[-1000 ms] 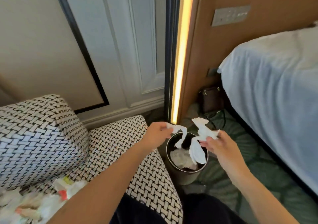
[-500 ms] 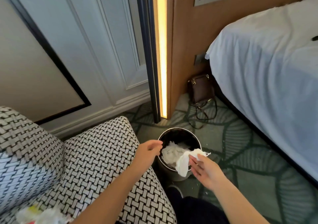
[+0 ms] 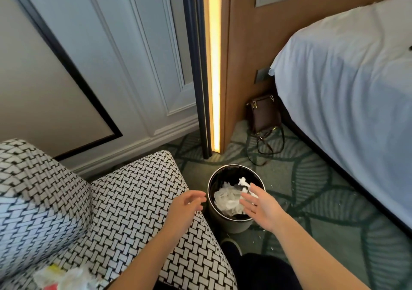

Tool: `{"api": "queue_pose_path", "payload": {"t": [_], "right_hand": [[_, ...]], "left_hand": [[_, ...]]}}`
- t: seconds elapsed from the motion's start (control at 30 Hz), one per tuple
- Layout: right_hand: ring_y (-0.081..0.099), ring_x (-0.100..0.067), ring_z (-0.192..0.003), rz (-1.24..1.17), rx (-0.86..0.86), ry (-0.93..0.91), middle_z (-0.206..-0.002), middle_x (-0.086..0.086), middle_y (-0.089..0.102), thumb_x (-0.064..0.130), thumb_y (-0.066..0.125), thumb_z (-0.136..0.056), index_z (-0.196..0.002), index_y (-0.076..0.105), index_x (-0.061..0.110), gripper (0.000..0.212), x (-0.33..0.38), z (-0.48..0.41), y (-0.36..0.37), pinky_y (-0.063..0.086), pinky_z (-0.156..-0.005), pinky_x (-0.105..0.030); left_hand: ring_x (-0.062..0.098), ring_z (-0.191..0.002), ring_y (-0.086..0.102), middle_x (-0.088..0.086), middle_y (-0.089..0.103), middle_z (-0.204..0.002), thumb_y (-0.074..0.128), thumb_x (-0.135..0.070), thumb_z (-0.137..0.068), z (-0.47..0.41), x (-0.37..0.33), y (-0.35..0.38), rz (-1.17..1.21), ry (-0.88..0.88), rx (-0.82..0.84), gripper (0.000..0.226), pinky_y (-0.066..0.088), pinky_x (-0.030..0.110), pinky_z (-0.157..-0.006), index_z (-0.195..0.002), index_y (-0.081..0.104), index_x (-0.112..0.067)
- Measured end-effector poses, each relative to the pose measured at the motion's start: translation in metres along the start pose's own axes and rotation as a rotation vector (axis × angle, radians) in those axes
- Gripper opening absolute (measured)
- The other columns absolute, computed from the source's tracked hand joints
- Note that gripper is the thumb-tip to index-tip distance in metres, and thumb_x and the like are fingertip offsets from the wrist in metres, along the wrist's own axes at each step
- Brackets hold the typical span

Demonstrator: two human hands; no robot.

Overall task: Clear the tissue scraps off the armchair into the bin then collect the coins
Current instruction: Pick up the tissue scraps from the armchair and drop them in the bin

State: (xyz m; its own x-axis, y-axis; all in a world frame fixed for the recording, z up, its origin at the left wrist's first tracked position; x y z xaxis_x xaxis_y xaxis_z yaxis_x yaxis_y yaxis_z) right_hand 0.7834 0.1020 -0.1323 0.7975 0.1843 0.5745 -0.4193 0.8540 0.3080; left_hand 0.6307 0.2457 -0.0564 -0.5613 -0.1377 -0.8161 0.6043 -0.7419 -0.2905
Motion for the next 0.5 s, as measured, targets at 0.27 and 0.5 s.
{"api": "queue_pose_path", "payload": {"t": [0.27, 0.5], "right_hand": [[0.059, -0.022, -0.107, 0.225, -0.100, -0.039, -0.121, -0.008, 0.063, 0.025, 0.045, -0.100, -0.133, 0.048, 0.013, 0.036, -0.002, 0.044, 0.002, 0.041, -0.094, -0.033], [0.061, -0.019, -0.105, 0.398, -0.009, -0.120, -0.121, -0.008, 0.063, 0.022, 0.048, -0.098, -0.129, 0.051, 0.011, 0.033, -0.004, 0.096, 0.079, 0.048, -0.091, -0.032]], "left_hand": [[0.007, -0.094, 0.062, -0.008, 0.064, -0.106, 0.060, -0.022, -0.089, 0.039, 0.004, -0.038, 0.049, 0.018, -0.043, 0.013, 0.046, 0.033, -0.095, -0.100, 0.066, -0.026], [0.008, -0.093, 0.064, -0.010, 0.067, -0.104, 0.059, -0.024, -0.089, 0.091, 0.016, -0.108, 0.162, 0.088, -0.163, 0.012, 0.046, 0.033, -0.095, -0.099, 0.066, -0.026]]}}
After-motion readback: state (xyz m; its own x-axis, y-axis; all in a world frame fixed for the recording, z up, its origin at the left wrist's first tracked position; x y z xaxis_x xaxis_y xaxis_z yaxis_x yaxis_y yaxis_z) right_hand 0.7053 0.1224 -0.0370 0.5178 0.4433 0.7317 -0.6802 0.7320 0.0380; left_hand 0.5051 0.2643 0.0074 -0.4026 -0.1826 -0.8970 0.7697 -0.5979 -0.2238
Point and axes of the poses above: each hand's wrist, its own z-axis away from the middle knuckle, its own y-axis out of the palm, x = y × z, the point moved 10 cm from there along -z, towards the middle knuckle
